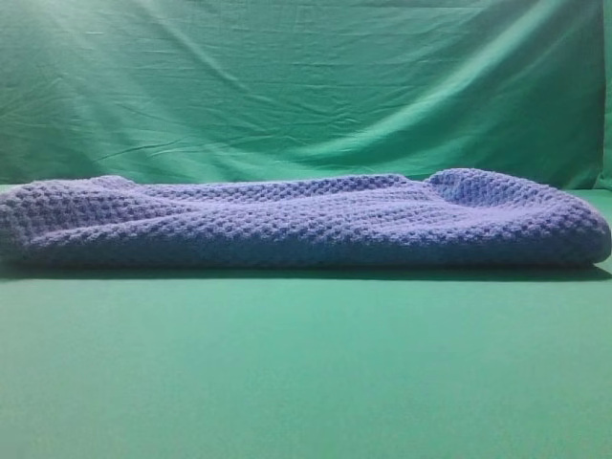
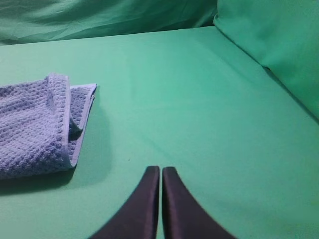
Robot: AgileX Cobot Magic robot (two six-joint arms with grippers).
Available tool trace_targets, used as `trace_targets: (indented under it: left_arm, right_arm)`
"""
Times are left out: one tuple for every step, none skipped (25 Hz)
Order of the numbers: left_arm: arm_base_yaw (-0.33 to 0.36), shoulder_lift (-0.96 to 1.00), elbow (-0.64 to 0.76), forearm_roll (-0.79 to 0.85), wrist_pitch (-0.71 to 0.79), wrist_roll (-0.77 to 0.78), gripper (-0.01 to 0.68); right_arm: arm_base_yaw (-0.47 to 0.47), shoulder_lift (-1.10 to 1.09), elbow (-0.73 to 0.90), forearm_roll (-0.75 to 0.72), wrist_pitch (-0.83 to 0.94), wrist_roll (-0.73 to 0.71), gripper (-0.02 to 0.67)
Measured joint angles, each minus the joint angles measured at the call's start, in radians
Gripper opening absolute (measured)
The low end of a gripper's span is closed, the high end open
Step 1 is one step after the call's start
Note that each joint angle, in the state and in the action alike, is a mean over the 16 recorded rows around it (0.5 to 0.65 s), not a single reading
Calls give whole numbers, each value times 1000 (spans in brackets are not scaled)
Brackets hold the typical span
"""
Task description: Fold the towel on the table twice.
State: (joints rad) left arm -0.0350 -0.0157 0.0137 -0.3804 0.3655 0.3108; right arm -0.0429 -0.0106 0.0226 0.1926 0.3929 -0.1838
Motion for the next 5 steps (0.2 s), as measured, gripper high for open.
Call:
trace_targets:
  left_arm:
    - [0,0,0,0,0,0,0]
    - [0,0,0,0,0,0,0]
    - [0,0,0,0,0,0,0]
    - [0,0,0,0,0,0,0]
    - [0,0,0,0,0,0,0]
  right_arm:
    - [0,0,0,0,0,0,0]
    - [0,0,0,0,0,0,0]
    - [0,0,0,0,0,0,0]
    - [0,0,0,0,0,0,0]
    - [0,0,0,0,0,0,0]
